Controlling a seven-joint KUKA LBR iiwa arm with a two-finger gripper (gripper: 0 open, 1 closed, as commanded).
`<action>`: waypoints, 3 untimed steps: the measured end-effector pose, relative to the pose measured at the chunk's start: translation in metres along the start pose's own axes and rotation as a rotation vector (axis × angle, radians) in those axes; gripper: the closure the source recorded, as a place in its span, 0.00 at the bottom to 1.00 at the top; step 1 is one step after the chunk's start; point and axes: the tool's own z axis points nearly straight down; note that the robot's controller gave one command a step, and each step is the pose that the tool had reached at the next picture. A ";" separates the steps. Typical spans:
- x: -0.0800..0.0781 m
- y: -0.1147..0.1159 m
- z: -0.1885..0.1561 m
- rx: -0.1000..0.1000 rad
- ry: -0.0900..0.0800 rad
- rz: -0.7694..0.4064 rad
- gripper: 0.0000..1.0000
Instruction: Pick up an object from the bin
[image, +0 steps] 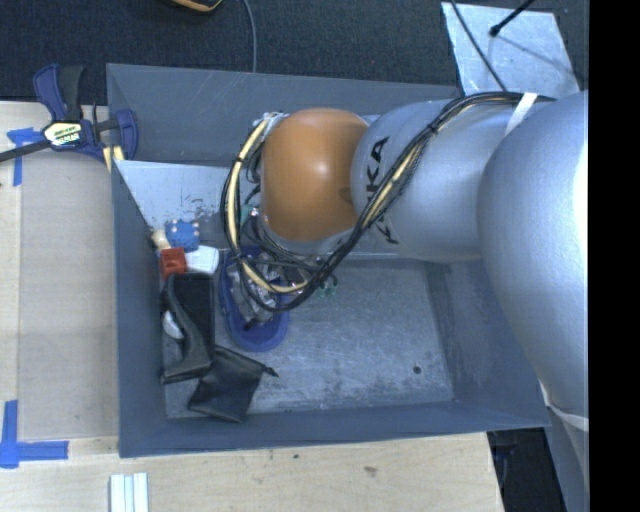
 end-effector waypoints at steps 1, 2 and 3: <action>-0.006 0.027 0.002 0.001 -0.005 0.488 1.00; 0.020 0.005 0.013 0.004 -0.006 0.032 1.00; -0.012 0.042 0.028 0.031 0.014 0.396 1.00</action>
Offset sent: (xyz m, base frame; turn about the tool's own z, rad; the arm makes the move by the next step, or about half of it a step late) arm -0.0062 0.0258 -0.0023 0.4888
